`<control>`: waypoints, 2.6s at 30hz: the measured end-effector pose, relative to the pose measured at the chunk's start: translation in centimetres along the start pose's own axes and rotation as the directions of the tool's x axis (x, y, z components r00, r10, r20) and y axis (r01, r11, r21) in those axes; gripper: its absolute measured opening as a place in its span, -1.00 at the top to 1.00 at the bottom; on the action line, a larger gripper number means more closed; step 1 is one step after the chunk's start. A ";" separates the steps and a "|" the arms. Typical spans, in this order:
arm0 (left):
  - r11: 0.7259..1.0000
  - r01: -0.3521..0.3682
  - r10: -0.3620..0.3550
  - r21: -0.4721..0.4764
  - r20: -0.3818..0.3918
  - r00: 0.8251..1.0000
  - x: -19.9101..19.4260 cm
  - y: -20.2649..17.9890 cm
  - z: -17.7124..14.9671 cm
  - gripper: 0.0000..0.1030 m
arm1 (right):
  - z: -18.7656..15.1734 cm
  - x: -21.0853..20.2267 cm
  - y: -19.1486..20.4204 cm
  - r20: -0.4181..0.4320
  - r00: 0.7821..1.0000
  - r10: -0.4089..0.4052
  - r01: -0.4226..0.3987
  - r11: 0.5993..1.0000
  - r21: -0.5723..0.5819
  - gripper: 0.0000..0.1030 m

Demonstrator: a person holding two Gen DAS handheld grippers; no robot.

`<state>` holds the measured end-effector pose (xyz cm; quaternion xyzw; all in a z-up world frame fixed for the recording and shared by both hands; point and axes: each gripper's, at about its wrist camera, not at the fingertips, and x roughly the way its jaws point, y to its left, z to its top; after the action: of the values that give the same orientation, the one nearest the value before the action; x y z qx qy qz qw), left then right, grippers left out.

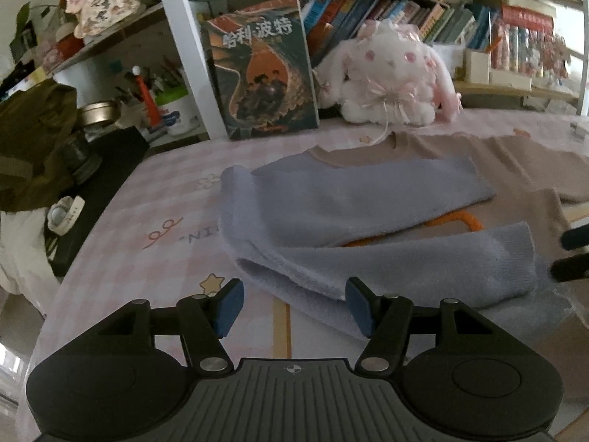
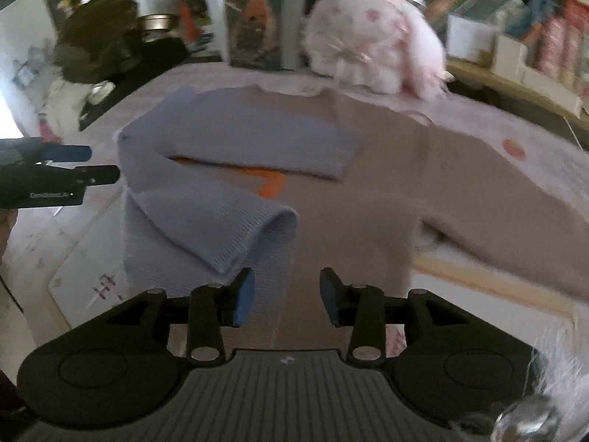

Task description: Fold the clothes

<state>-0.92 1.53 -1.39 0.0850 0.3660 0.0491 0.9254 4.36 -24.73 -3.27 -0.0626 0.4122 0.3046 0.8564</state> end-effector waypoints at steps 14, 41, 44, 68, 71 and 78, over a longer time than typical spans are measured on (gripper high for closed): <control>0.989 -0.085 0.099 -0.122 0.116 0.988 -4.4 4.0 1.8 -0.21 | 4.1 2.1 3.6 -0.067 0.967 0.245 -0.247 0.969 -0.027 0.88; 0.931 0.095 -0.129 0.352 0.074 0.989 3.6 -13.2 4.7 -0.24 | -3.6 -5.4 -4.4 -0.044 0.999 0.017 -0.007 0.976 0.217 0.52; 0.893 0.090 -0.138 0.442 0.078 0.987 5.5 -16.5 4.7 -0.23 | -4.7 -4.9 -4.1 -0.055 0.992 -0.111 0.119 0.978 0.171 0.53; 0.956 -0.291 0.293 -0.033 0.134 0.947 3.6 4.0 8.1 0.91 | -2.5 -3.1 -6.6 -0.021 0.982 -0.188 0.185 0.930 0.319 0.51; 0.890 -0.441 0.452 -0.119 0.087 0.888 2.5 11.4 7.0 0.92 | -1.8 -2.4 -6.5 -0.017 0.980 -0.197 0.192 0.927 0.323 0.51; 0.812 -0.572 0.572 -0.115 -0.036 0.819 3.8 20.4 3.4 0.91 | -0.3 -0.5 -5.6 -0.035 0.972 -0.234 0.233 0.924 0.304 0.51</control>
<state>3.61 21.69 2.43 0.1351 0.3199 0.3472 0.8712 7.15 -29.62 -3.95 0.0226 0.4432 0.1329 0.8862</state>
